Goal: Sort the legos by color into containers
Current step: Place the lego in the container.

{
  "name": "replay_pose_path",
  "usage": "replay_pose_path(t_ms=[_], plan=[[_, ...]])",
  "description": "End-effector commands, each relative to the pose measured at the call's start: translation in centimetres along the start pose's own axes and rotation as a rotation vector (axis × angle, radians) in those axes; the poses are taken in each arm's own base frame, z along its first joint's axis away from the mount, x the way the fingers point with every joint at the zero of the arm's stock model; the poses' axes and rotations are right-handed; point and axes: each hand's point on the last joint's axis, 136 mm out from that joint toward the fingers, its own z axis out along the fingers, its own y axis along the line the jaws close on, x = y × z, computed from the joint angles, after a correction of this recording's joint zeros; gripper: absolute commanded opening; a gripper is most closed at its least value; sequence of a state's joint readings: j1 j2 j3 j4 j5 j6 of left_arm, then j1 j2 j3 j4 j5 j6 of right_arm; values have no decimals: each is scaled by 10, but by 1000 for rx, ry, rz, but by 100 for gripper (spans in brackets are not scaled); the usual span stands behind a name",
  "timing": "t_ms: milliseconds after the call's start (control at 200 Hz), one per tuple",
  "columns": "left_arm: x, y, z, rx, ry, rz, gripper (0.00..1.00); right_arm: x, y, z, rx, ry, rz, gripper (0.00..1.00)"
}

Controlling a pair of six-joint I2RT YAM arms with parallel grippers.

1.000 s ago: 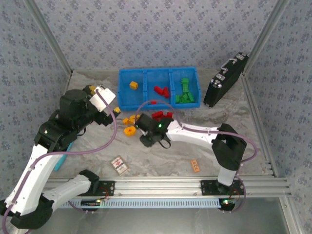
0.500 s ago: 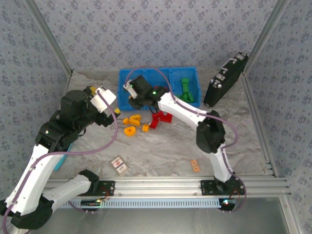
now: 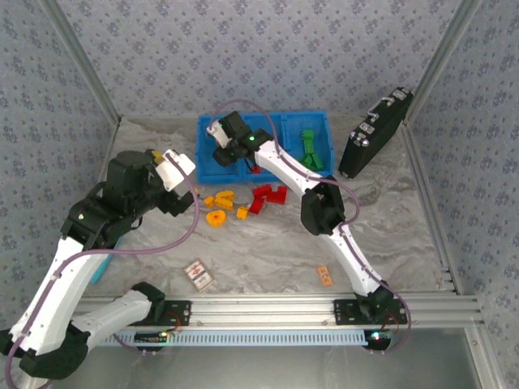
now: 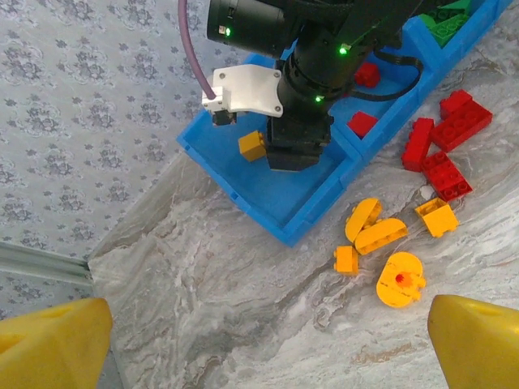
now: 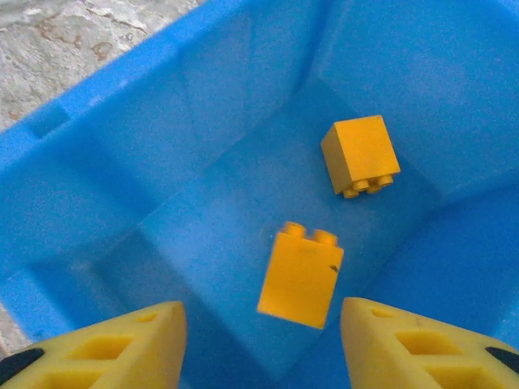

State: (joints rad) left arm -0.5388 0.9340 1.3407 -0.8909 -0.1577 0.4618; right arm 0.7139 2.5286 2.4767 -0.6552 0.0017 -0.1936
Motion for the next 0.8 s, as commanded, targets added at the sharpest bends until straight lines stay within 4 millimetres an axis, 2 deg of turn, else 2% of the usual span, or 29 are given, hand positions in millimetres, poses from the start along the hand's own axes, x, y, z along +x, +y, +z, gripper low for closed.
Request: replay_pose_path(t_ms=[0,70,125,135,145,150,165,230,255,305,355,445,550,620,720,795], plan=[[1,1,6,3,24,-9,100,-26,4,-16,-18,-76,-43,55],[7,-7,15,31,45,-12,100,-35,0,-27,-16,-102,-46,57],[13,-16,23,64,57,-19,100,-41,-6,-38,1,-115,-46,64],[13,-17,25,70,59,-21,100,-41,-8,-40,8,-117,-45,71],[14,-19,26,76,60,-23,100,-42,-9,-43,15,-118,-45,91],[15,-20,27,79,61,-24,100,-43,-10,-45,19,-121,-45,96],[16,-22,29,86,62,-28,100,-45,-14,-49,33,-125,-44,100],[19,-30,36,117,64,-39,100,-50,-24,-71,76,-138,-43,100],[20,-31,38,124,66,-46,100,-60,-28,-82,93,-176,-46,100],[20,-34,41,134,64,-57,100,-65,-33,-102,104,-195,-56,100],[20,-36,44,143,61,-73,100,-75,-44,-129,142,-233,-53,100],[22,-42,52,167,57,-116,100,-85,-76,-181,312,-278,38,100],[24,-52,66,206,61,-189,100,-91,-101,-253,440,-324,139,100],[28,-59,78,224,70,-238,100,-84,-98,-289,423,-296,86,100],[29,-66,95,244,78,-340,100,-71,-74,-329,326,-271,-101,100],[34,-72,107,257,98,-411,99,-66,-72,-366,376,-336,-73,100]])
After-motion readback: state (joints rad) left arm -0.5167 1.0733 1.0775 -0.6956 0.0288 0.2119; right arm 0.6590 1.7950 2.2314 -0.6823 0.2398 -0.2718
